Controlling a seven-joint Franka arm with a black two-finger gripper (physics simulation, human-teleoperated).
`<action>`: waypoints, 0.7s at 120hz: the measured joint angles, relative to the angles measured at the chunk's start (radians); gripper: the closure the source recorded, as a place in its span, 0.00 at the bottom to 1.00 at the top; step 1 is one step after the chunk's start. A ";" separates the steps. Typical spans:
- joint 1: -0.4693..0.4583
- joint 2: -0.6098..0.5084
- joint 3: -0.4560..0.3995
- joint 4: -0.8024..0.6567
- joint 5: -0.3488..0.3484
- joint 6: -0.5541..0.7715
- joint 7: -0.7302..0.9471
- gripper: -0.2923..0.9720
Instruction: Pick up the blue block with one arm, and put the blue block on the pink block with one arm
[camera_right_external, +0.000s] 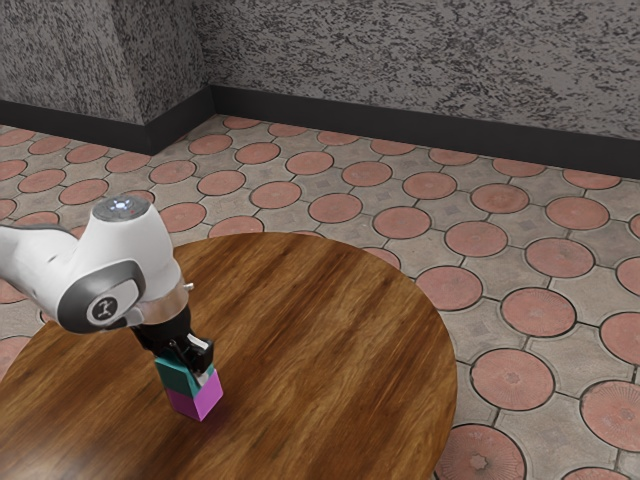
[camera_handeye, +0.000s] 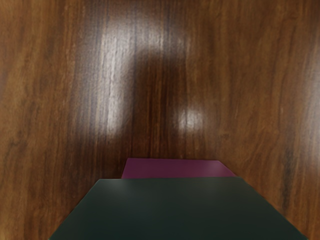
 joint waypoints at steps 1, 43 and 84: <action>0.000 0.000 0.000 0.000 -0.003 0.001 0.000 0.51; 0.001 0.000 0.004 0.001 -0.032 0.015 -0.002 0.29; 0.000 -0.052 -0.010 0.117 -0.151 -0.056 -0.020 0.24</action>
